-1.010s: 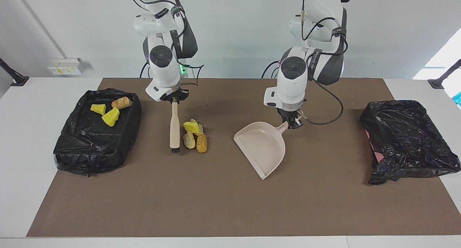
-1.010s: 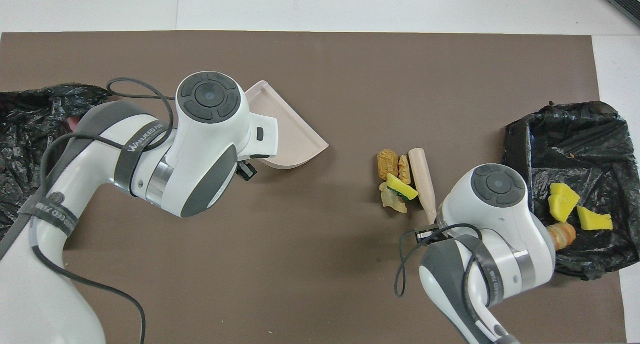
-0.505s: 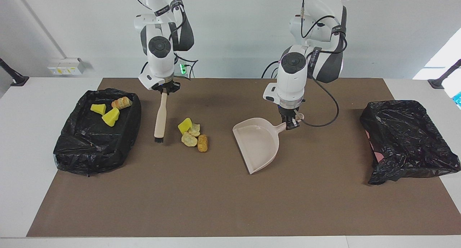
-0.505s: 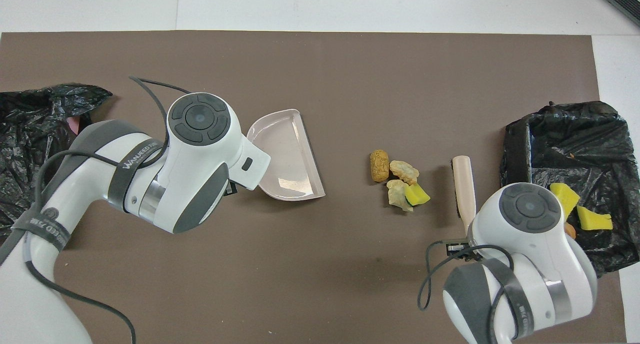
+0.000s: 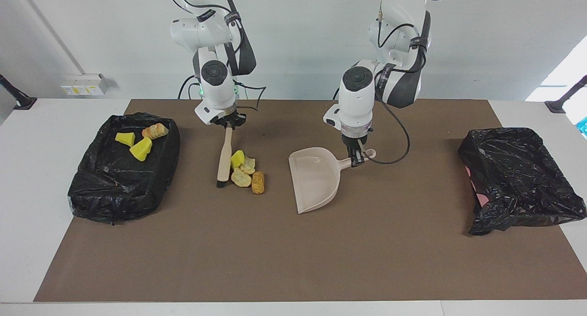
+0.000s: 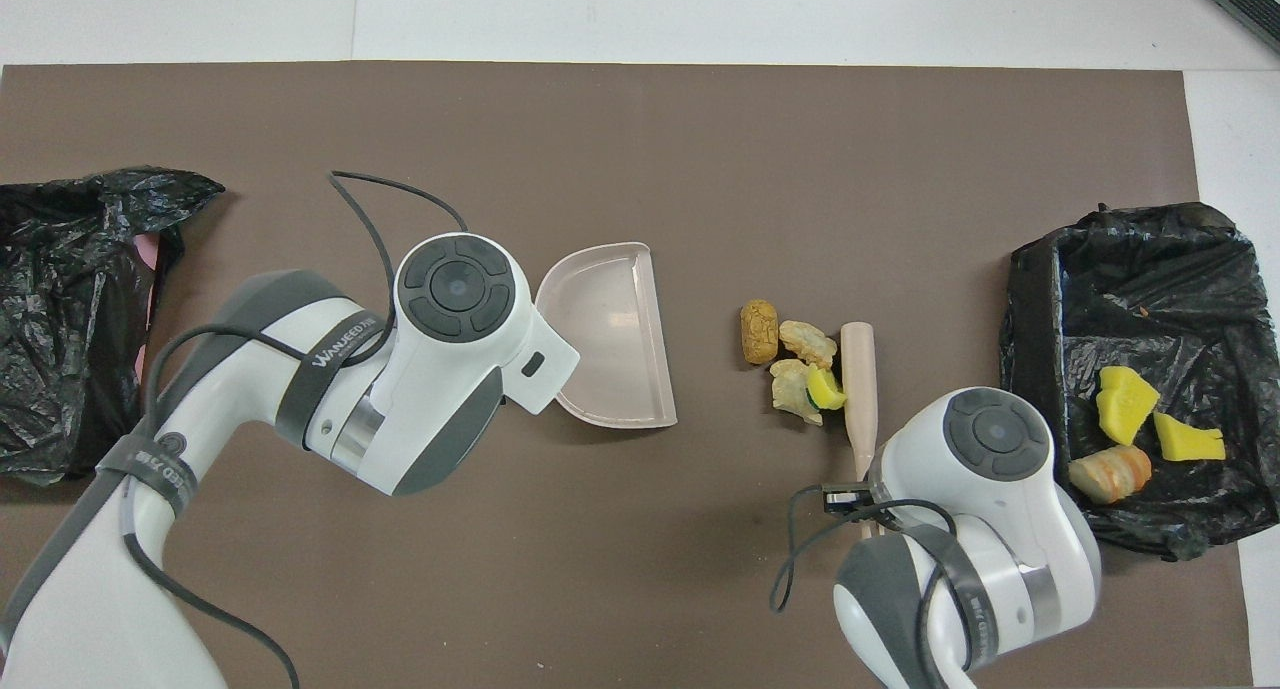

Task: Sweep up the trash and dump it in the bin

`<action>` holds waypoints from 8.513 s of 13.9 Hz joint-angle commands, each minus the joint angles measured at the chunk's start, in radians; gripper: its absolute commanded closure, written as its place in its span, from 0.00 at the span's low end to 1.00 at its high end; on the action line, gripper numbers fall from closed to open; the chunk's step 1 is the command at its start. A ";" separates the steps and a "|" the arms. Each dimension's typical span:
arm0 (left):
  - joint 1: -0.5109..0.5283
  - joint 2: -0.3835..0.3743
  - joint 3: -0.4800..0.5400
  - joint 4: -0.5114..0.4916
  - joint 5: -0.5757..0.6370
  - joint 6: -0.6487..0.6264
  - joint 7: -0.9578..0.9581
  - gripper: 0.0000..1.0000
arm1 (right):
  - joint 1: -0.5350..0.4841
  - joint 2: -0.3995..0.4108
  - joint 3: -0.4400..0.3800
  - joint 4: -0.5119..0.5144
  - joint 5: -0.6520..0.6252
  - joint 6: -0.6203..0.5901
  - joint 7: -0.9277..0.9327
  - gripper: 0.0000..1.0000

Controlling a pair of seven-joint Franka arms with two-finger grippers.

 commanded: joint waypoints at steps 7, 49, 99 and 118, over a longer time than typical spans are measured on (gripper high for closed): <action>-0.103 -0.016 0.005 -0.111 0.009 0.151 -0.036 1.00 | 0.238 0.232 0.008 0.210 0.323 0.175 0.112 1.00; 0.188 -0.033 0.003 0.070 -0.185 -0.069 0.250 1.00 | 0.339 -0.081 0.009 0.332 0.180 -0.422 0.308 1.00; 0.917 -0.134 0.048 0.179 0.757 0.039 0.714 1.00 | -0.008 0.049 -0.023 0.537 -0.090 -0.139 0.227 0.00; 0.455 -0.193 0.036 0.180 0.207 -0.501 -0.462 1.00 | 0.122 -0.031 -0.500 0.777 -0.150 -0.508 -0.221 0.00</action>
